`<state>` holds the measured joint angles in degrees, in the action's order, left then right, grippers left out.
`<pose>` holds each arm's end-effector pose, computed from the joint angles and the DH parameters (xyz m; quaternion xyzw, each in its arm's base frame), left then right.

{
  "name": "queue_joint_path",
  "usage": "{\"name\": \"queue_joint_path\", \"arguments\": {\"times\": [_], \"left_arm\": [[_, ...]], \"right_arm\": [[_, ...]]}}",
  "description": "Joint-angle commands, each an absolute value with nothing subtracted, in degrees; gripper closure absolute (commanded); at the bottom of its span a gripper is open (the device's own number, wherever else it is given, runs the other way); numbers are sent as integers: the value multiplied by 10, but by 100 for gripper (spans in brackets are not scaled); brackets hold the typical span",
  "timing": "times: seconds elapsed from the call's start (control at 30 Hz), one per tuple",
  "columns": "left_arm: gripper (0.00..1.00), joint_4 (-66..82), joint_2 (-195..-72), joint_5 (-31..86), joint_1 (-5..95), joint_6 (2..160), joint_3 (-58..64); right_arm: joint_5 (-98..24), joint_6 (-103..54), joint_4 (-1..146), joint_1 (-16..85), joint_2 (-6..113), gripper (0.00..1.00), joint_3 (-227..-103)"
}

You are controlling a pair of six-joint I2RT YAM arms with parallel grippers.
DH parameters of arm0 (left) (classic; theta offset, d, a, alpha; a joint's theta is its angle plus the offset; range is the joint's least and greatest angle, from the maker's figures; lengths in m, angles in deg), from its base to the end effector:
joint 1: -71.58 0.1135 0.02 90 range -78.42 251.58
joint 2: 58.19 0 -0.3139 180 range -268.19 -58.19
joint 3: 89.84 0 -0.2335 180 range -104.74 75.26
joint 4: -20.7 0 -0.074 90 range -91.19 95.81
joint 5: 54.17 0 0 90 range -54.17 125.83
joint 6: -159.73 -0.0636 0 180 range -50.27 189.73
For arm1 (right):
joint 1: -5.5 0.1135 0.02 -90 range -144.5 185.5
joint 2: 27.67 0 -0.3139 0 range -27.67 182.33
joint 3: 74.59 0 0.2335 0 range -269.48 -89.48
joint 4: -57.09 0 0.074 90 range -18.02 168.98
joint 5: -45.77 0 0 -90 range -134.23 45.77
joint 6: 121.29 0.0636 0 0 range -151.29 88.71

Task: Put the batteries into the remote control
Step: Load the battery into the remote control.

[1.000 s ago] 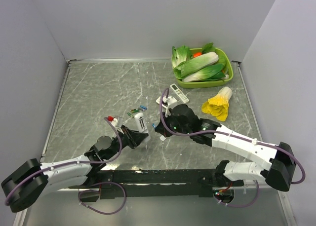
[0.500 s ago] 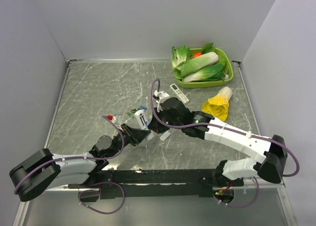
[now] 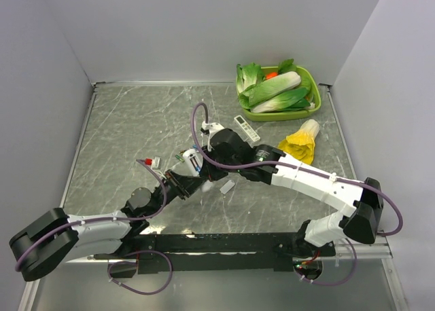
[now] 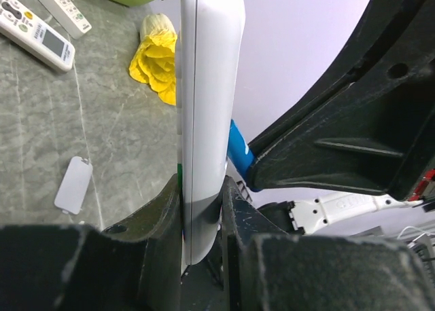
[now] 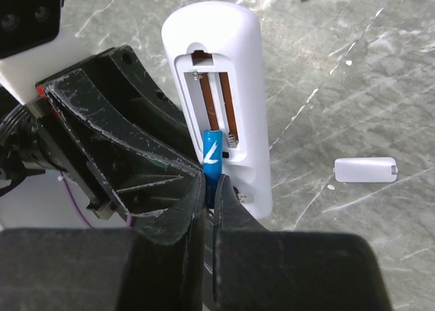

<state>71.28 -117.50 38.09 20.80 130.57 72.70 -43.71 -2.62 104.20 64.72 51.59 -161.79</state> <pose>0.1092 -0.1299 0.2485 -0.0720 0.6473 -0.6204 0.4370 0.1527 0.2576 0.3672 -0.2398 0.8708 0.3008 0.3062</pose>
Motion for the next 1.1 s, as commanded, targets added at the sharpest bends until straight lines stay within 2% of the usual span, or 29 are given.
{"name": "queue_joint_path", "arguments": {"times": [0.0, 0.63, 1.07], "left_arm": [[99, 715, -1152, 400, 202, 1347, 769], [99, 725, -1173, 394, 196, 1399, 764], [99, 717, -1158, 399, 195, 1400, 768]], "right_arm": [[-459, -28, 1077, 651, 531, 100, -1664], [-449, -49, 1156, 651, 597, 100, -1753], [-445, -43, 1133, 652, 617, 100, -1762]]}}
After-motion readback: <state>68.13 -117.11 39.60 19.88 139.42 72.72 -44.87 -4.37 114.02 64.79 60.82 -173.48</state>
